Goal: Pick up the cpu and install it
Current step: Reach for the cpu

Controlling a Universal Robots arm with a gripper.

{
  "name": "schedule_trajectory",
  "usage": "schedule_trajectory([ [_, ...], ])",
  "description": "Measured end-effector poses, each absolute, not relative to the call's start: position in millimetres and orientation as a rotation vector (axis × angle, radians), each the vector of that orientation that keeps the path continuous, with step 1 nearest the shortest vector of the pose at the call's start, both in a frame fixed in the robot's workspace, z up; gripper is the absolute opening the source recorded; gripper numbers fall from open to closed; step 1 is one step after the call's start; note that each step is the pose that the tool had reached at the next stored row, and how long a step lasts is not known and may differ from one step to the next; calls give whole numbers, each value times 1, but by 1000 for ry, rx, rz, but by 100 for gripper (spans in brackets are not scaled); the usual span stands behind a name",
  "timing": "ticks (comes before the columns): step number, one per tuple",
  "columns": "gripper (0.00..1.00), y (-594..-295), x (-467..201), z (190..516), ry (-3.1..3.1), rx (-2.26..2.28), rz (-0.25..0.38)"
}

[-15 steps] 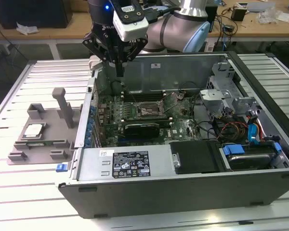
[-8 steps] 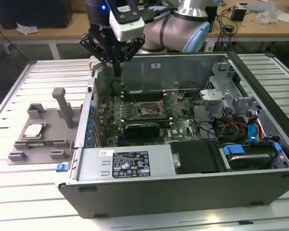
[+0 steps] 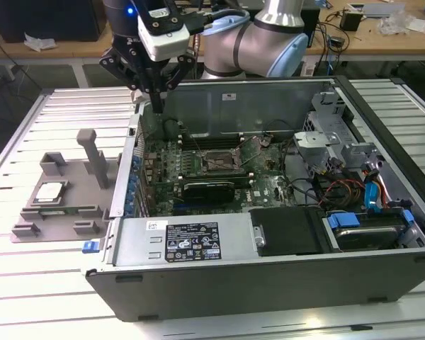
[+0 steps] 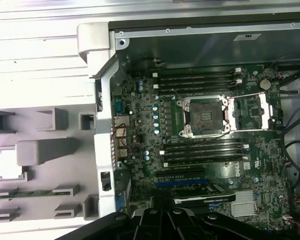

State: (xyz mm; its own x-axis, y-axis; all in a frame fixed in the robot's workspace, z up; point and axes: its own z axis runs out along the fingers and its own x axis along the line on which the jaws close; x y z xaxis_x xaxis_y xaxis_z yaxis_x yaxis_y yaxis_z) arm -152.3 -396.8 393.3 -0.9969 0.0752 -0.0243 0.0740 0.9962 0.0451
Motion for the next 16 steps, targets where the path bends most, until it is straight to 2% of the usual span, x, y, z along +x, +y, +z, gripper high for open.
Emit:
schedule_trajectory([
  [16,11,-385,-189,393,3113,116,69],
])
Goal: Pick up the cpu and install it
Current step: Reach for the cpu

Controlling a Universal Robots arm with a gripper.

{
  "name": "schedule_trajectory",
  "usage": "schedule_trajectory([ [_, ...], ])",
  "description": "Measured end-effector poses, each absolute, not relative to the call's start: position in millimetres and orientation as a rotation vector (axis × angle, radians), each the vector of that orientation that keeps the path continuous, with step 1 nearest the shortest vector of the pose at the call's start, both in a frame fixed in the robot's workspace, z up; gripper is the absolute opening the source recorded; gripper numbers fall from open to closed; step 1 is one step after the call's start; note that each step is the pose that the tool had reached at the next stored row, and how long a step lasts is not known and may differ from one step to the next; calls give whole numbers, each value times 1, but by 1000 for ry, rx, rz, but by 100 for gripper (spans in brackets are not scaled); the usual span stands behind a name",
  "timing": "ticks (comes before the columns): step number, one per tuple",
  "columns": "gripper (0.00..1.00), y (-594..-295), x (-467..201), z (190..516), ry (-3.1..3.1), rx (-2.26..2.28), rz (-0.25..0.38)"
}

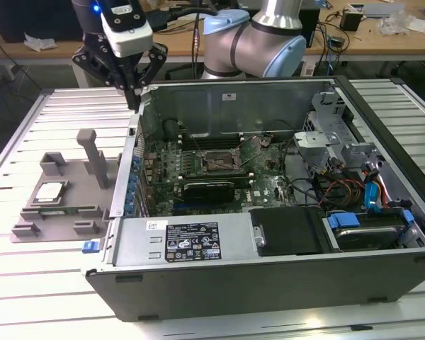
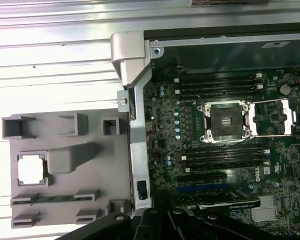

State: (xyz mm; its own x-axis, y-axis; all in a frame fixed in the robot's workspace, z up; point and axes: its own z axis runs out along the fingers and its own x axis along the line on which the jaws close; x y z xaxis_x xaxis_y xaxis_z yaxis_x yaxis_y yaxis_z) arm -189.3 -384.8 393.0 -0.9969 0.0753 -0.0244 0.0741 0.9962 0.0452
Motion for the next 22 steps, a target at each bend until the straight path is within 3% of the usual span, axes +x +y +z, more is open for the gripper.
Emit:
schedule_trajectory([
  [22,11,-367,-234,377,3111,116,69],
])
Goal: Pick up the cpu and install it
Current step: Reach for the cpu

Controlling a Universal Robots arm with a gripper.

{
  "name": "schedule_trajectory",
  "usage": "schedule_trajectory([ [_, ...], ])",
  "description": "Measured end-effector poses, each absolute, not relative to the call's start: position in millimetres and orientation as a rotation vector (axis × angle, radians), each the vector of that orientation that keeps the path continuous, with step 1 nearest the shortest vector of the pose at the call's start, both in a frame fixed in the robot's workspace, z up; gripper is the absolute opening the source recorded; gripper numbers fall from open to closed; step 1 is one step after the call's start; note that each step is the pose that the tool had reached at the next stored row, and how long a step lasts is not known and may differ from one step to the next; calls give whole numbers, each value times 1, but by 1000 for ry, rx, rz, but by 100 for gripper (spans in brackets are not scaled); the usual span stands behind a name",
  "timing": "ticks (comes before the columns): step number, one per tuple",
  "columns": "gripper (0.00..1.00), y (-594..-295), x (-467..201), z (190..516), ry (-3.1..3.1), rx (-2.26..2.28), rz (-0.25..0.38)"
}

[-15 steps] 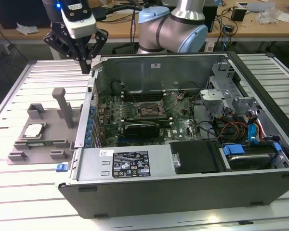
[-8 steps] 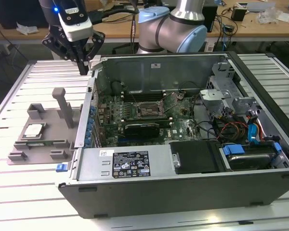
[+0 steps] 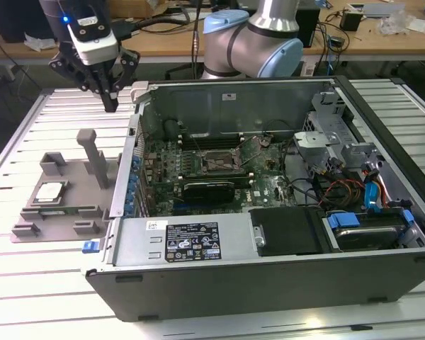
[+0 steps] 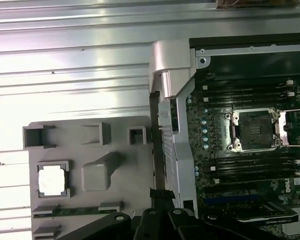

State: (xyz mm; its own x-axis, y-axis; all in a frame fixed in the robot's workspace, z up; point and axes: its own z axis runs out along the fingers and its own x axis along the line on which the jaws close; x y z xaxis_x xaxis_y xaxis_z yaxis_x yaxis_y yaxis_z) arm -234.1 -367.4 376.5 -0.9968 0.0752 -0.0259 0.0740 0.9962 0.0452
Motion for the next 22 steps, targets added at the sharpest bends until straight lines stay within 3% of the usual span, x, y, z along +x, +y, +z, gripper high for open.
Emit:
schedule_trajectory([
  [22,11,-369,-298,356,3112,107,69],
])
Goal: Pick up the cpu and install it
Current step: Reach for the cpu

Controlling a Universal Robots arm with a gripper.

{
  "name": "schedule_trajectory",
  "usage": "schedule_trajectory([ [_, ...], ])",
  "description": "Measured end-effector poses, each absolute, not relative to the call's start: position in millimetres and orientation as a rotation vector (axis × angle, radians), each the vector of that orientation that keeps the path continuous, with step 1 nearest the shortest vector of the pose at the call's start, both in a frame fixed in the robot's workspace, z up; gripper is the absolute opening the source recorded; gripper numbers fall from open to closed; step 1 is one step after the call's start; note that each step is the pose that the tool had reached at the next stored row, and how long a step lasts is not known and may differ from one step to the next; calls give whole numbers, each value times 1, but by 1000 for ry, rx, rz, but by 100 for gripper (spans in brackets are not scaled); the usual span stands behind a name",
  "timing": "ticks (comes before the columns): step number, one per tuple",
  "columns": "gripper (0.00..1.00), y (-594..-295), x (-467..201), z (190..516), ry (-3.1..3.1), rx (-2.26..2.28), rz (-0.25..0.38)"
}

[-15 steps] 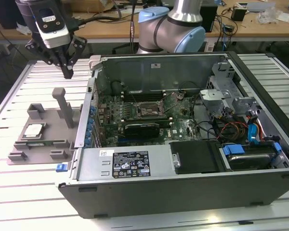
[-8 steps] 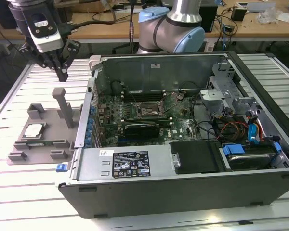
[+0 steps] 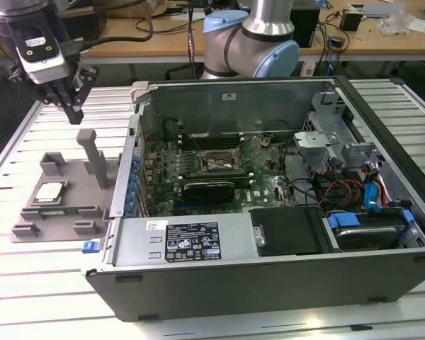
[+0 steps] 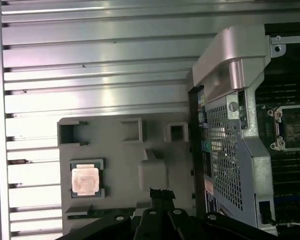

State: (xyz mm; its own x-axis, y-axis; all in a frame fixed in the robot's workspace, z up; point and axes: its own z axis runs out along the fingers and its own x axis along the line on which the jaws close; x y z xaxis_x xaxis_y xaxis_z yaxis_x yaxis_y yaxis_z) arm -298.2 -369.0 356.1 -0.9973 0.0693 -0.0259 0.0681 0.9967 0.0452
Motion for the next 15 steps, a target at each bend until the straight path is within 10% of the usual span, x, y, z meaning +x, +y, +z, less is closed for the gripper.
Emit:
schedule_trajectory([
  [15,11,-375,-328,332,3112,99,69],
])
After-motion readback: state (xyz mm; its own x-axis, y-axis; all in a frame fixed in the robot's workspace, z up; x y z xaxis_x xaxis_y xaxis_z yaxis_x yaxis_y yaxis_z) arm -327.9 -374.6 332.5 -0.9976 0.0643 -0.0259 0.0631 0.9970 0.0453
